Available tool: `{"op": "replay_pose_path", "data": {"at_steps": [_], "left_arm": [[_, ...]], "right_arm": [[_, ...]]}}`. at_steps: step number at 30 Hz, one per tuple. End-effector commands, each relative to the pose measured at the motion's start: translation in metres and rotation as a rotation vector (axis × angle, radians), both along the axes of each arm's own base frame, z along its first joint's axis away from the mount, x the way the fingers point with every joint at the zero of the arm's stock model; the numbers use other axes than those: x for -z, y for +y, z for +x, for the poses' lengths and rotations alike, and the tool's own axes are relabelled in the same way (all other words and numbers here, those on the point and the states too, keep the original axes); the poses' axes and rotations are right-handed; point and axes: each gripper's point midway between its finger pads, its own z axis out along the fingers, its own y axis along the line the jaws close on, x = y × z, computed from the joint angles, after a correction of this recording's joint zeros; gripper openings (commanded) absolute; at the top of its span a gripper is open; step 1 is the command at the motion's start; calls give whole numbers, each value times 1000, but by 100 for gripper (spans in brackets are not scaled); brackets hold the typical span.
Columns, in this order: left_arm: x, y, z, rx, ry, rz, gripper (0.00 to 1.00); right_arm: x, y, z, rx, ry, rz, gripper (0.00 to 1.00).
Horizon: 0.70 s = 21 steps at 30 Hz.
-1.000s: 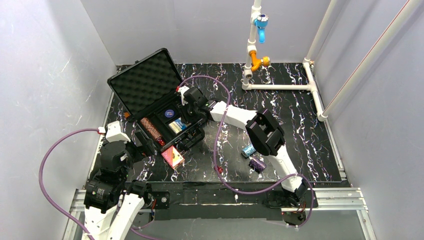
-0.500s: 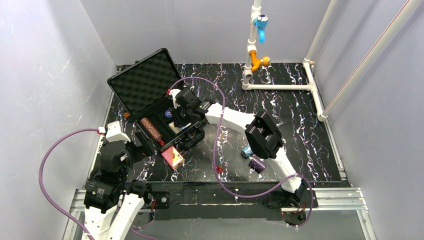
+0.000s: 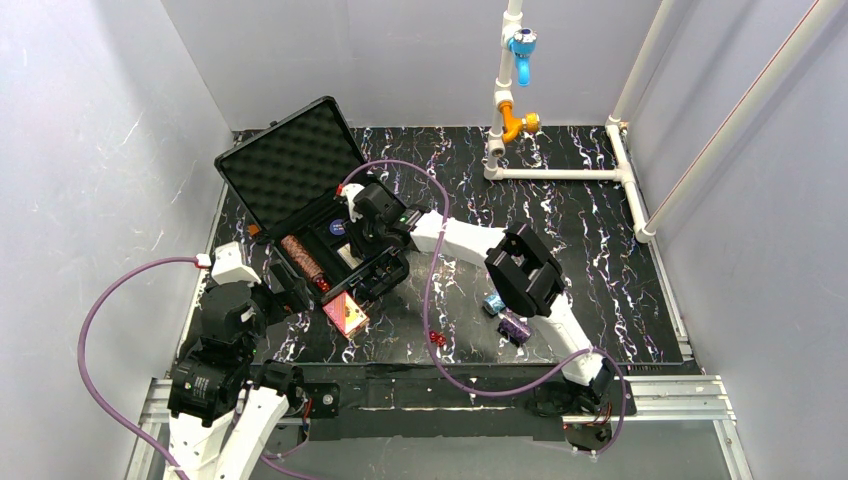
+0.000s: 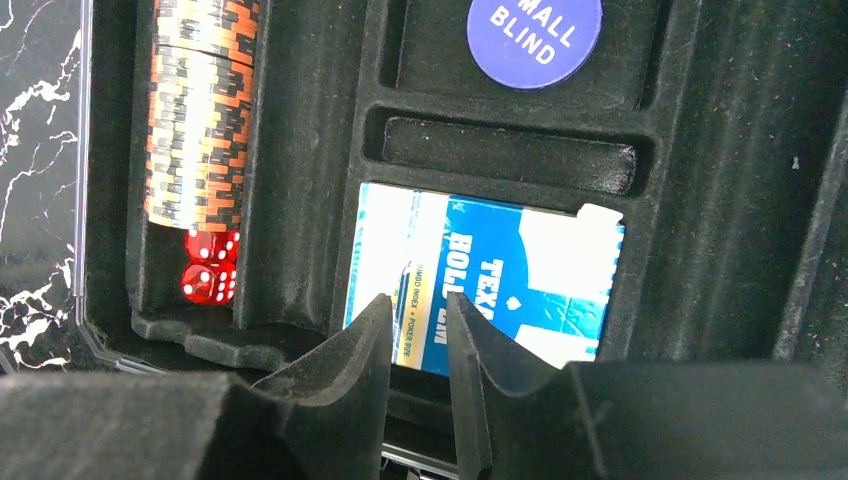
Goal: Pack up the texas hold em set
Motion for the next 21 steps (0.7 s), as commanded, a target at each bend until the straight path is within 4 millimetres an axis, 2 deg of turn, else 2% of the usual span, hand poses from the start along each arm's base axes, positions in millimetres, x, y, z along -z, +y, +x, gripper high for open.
{"op": "replay_pose_path", "data": {"at_steps": [1,4,8,10,12,14,16,21], "left_arm": [[6,3,-1,-16,29,15,91],[6,4,-1,-17,27,15,91],[5,4,-1,-19,25,13,91],[6,4,-1,-17,27,14,91],[6,4,-1,-17,29,15,91],[6,3,-1,-16,27,14,91],[6,3,-1,-16,27,14,92],[5,4,-1,-18,22,15,92]], "right_arm": [[49,-29,-17,6,65,-152,35],[33,-25,-12,10,43,-134,36],[-1,-18,-5,14,-3,-90,40],[-20,-16,-2,16,-29,-64,47],[-39,-15,-1,13,-54,-38,59],[-56,-16,-2,14,-80,-20,66],[-68,-18,-6,10,-96,-11,73],[-85,-34,-9,59,-137,-61,85]]}}
